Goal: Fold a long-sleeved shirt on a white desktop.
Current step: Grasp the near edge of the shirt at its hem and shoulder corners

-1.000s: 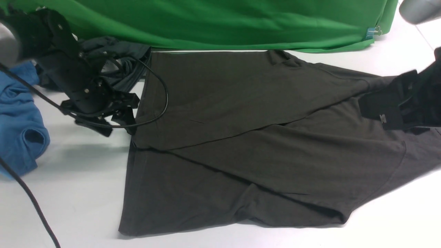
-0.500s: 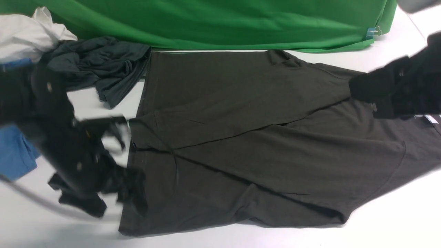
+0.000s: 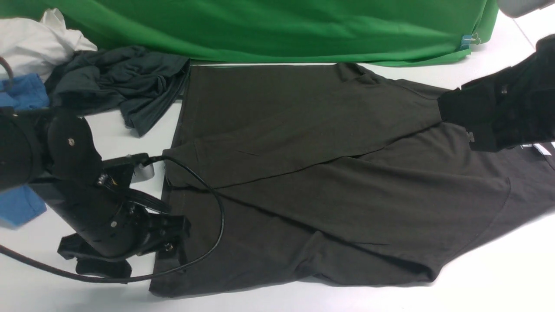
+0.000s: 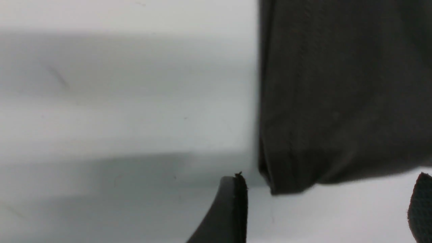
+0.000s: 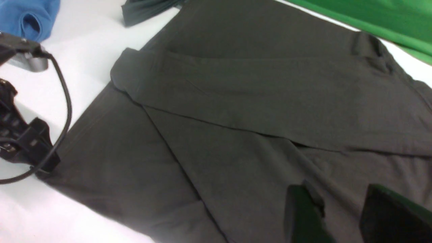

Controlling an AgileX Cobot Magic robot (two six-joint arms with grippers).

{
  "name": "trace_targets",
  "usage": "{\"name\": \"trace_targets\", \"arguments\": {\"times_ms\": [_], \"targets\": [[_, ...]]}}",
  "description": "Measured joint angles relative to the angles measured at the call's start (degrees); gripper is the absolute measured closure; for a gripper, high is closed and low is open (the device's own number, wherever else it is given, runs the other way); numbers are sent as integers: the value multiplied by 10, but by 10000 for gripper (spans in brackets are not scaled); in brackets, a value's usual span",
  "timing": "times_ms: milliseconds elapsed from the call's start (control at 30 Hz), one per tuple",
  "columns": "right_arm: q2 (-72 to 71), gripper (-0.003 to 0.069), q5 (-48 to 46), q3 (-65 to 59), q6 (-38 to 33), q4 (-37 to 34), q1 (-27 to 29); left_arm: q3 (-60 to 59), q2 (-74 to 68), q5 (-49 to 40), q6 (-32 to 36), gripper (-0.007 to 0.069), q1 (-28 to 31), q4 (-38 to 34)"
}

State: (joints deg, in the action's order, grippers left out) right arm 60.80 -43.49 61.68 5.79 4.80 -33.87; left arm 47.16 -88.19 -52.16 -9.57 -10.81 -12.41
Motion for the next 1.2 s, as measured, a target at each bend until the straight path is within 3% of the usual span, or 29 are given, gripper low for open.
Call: {"name": "trace_targets", "arguments": {"times_ms": [167, 300, 400, 467, 500, 567, 667, 1200], "targets": [[0, 417, -7, 0, 0, 0, 0, -32, -48, 26, 7, -21, 0, -37], [0, 417, -8, 0, -1, 0, 0, -35, -55, 48, 22, 53, 2, -40], [0, 417, -11, 0, -18, 0, 0, -35, -57, 84, 37, 162, 3, -40], [0, 417, -25, 0, -58, 0, 0, -35, -60, 106, 51, 288, 4, -40], [0, 417, -27, 0, -62, 0, 0, -35, -60, 106, 52, 300, 4, -40], [0, 417, -53, -1, -106, 0, 0, -36, -60, 126, 77, 457, 5, -40], [0, 417, -66, -9, -131, 1, 0, -36, -62, 137, 96, 569, 6, -40], [0, 417, -50, -81, -164, 1, 0, -48, -25, 141, 125, 585, 6, -40]]}}
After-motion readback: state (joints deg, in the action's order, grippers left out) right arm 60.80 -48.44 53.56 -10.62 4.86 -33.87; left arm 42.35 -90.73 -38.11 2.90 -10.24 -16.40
